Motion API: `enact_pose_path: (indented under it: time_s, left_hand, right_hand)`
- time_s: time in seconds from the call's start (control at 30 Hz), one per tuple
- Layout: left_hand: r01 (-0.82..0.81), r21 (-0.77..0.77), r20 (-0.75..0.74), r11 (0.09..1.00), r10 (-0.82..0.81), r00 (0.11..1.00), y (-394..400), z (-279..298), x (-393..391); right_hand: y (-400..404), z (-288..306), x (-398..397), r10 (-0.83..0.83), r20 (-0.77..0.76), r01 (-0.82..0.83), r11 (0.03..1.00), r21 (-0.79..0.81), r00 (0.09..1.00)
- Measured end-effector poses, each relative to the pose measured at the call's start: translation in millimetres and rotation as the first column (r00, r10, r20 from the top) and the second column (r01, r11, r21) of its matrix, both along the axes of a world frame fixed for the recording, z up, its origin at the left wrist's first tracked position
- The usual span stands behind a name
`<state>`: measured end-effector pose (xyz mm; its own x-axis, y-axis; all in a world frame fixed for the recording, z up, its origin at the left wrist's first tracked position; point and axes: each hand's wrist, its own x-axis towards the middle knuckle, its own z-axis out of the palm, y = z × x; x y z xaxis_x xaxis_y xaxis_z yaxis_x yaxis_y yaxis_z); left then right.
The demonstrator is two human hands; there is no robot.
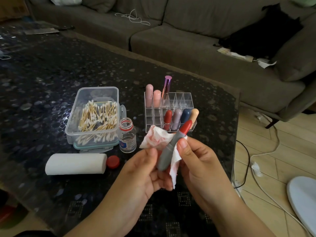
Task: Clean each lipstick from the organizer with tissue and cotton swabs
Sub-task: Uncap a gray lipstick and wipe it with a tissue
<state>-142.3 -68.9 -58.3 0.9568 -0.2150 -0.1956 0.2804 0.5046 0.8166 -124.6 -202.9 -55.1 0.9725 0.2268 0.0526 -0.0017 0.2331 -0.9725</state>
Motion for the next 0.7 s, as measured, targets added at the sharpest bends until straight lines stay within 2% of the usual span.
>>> enact_pose_path:
  time_s: [0.1, 0.27, 0.37, 0.43, 0.57, 0.63, 0.7]
  left_hand:
    - [-0.003, -0.037, -0.041, 0.999, 0.002, 0.999, -0.3, 1.1, 1.4]
    - [-0.094, 0.067, 0.119, 0.993, 0.086, 0.989, 4.1, -6.5, 3.7]
    - [-0.132, 0.072, 0.123, 0.989, 0.122, 0.985, 4.9, -8.5, 4.0]
    - [-0.118, 0.089, 0.107, 0.989, 0.108, 0.988, 4.2, -8.1, 3.6]
    - [0.014, 0.076, 0.038, 0.997, -0.017, 0.999, 2.6, -0.1, 2.7]
    - [0.002, 0.071, 0.01, 0.998, -0.002, 1.0, 3.7, 0.2, 3.6]
    - [-0.027, 0.111, 0.068, 0.993, 0.019, 0.997, 4.1, 0.0, 3.7]
  right_hand:
    - [0.3, 1.8, -1.9, 0.002, -0.014, -0.001, 1.0, 0.018, 1.0]
    - [1.6, -5.2, -1.0, -0.069, 0.025, 0.072, 0.988, -0.137, 0.997]
    - [4.0, -2.9, -2.7, -0.09, 0.047, 0.097, 0.98, -0.172, 0.995]
    - [4.9, -1.2, -3.2, -0.111, 0.053, 0.119, 0.975, -0.186, 0.992]
    - [5.0, 2.4, -3.8, -0.131, 0.016, 0.131, 0.972, -0.194, 0.991]
    - [3.4, 2.5, -3.7, -0.136, 0.013, 0.136, 0.971, -0.199, 0.991]
    - [2.7, 2.3, -2.9, -0.137, 0.024, 0.139, 0.967, -0.214, 0.99]
